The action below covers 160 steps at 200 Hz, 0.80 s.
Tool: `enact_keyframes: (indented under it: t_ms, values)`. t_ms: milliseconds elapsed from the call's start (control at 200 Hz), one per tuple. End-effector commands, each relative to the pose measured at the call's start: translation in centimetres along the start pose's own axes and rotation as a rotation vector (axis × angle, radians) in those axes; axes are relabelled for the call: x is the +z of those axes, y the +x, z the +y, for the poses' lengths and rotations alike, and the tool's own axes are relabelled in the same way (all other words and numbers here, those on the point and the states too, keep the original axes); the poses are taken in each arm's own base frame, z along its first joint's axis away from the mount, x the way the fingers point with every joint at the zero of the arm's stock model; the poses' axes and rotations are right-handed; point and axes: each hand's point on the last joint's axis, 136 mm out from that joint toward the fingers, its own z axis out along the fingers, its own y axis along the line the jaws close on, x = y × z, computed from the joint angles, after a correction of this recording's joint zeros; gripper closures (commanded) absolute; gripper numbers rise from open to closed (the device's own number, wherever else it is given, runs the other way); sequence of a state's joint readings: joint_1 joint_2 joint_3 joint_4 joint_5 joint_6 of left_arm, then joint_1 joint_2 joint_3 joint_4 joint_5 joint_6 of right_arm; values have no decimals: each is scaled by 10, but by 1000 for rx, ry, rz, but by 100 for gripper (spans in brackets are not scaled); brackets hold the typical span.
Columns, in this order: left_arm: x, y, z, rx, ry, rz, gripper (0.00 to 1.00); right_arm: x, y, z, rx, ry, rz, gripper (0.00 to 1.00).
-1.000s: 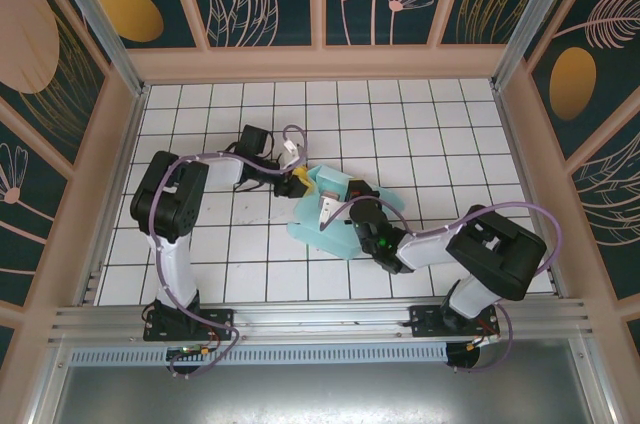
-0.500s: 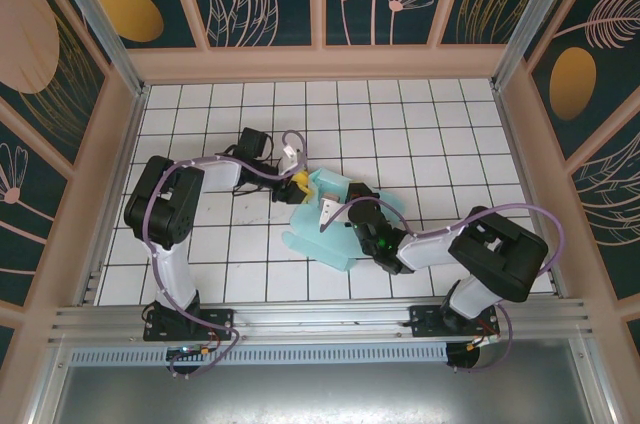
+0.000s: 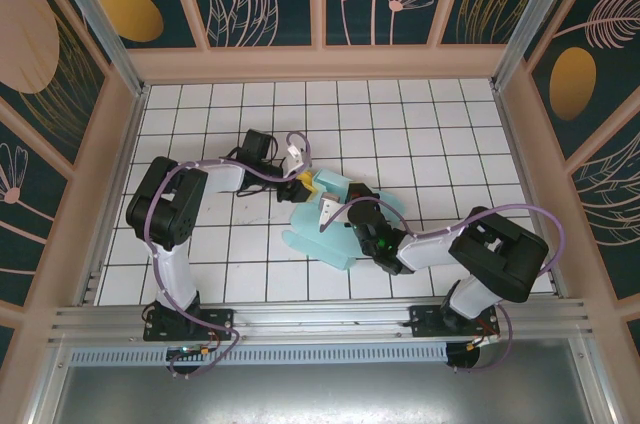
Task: Fold the paper box
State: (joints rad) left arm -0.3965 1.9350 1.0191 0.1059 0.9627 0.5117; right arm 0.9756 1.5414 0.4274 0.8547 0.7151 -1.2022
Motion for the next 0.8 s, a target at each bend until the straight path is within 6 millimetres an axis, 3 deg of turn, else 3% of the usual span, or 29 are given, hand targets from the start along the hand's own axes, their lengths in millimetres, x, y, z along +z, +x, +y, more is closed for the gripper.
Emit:
enact_keyframes:
  t_ms: [0, 235, 260, 385, 651, 796]
  values:
    - [1, -11, 9, 11, -57, -42, 60, 0, -8, -6, 39, 14, -9, 100]
    - [0, -24, 18, -1, -114, -84, 59, 1, -9, -2, 48, 9, -2, 100]
    - [0, -16, 17, -23, -123, -77, 59, 1, -9, -1, 48, 8, -2, 100]
    - [-2, -18, 23, -40, -169, -100, 61, 1, -11, 1, 59, 11, 0, 100]
    - [-4, -22, 35, -52, -280, -121, 74, 3, -16, 4, 88, 13, 11, 100]
    - [-2, -22, 33, -55, -281, -114, 74, 4, -17, 8, 101, 17, 21, 96]
